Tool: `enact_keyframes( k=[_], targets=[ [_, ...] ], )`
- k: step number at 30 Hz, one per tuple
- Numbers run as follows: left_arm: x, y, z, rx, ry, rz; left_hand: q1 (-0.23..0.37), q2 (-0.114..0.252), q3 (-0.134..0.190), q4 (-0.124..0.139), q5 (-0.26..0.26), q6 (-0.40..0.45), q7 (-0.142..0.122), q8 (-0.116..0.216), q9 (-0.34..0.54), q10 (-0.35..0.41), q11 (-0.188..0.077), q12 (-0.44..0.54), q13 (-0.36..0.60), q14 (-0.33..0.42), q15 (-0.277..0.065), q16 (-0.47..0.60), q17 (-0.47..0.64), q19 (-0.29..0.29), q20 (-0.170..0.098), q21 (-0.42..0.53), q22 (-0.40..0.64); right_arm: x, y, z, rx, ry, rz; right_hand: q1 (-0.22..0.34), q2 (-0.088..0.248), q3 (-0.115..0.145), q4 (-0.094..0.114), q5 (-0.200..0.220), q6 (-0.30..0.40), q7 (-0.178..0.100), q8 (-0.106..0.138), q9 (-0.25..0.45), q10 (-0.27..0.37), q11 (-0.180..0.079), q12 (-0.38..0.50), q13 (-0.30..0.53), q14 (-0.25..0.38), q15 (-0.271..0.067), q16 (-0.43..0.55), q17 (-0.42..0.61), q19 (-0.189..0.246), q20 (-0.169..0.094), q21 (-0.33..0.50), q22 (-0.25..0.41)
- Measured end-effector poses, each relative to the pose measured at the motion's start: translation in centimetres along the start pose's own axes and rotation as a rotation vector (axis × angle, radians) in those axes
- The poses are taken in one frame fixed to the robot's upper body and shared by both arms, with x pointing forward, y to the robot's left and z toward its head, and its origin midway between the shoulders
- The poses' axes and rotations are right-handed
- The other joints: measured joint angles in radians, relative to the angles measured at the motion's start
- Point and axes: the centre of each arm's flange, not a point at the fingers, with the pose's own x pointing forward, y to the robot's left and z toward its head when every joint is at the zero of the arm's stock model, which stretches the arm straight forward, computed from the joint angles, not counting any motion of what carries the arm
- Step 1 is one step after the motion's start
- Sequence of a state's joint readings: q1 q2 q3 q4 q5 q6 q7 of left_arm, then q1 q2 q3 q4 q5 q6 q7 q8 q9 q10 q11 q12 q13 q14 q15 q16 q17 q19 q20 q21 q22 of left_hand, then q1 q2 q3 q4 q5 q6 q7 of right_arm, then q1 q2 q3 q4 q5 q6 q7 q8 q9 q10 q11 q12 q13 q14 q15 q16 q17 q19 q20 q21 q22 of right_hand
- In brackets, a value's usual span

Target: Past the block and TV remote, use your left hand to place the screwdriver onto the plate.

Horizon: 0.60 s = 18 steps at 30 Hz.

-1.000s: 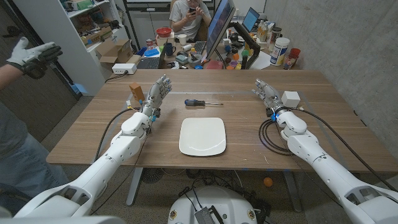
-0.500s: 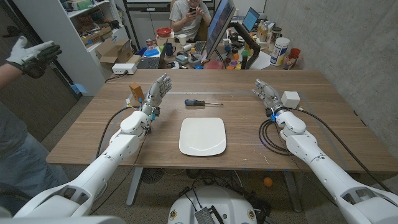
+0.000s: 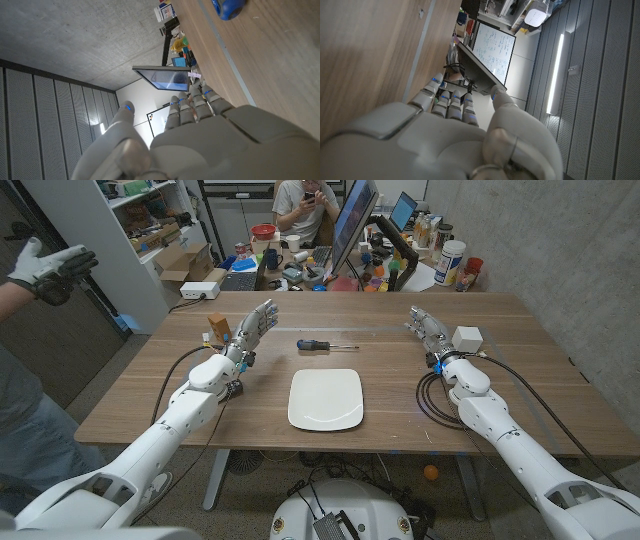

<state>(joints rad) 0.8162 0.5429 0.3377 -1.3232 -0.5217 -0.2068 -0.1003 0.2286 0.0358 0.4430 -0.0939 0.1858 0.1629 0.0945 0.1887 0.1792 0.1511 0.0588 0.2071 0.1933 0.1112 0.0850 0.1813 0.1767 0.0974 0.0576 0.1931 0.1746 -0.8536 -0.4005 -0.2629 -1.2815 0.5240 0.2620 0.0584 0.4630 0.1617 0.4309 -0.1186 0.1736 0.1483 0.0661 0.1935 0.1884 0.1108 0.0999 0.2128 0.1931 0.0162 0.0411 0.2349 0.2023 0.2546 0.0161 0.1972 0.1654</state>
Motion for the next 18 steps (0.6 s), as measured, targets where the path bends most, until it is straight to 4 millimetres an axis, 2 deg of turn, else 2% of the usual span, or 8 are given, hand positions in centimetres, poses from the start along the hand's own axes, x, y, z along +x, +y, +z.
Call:
enact_keyframes(
  k=[9,18],
  targets=[
    [0.3,0.6,1.2,0.106,0.03,-0.043,0.023,0.015,0.01,-0.01,0.0,0.0,0.0,0.0,0.0,0.0,0.0,0.0,0.0,-0.004,0.004,0.0,0.0,-0.006,0.005,0.0,0.0,0.0,0.2,0.1,0.001,-0.011,-0.002,0.0,0.0,0.0,0.0,0.0,0.0,0.0,0.0,0.0,0.0,0.0,0.0,0.0,0.0,0.0,0.0,0.0,0.0,0.0,0.0,0.0],
    [0.4,0.3,1.8,0.19,0.059,-0.086,0.041,0.025,0.02,-0.021,0.0,0.0,0.0,0.0,0.0,-0.006,0.001,0.0,0.0,-0.009,0.002,0.0,0.0,-0.02,0.001,0.0,0.0,0.0,0.3,0.2,0.004,-0.02,-0.003,0.0,0.0,0.0,0.0,0.0,0.0,0.0,0.0,0.0,0.0,0.0,0.0,0.0,0.0,0.0,0.0,0.0,0.0,0.0,0.0,0.0]
  ],
)
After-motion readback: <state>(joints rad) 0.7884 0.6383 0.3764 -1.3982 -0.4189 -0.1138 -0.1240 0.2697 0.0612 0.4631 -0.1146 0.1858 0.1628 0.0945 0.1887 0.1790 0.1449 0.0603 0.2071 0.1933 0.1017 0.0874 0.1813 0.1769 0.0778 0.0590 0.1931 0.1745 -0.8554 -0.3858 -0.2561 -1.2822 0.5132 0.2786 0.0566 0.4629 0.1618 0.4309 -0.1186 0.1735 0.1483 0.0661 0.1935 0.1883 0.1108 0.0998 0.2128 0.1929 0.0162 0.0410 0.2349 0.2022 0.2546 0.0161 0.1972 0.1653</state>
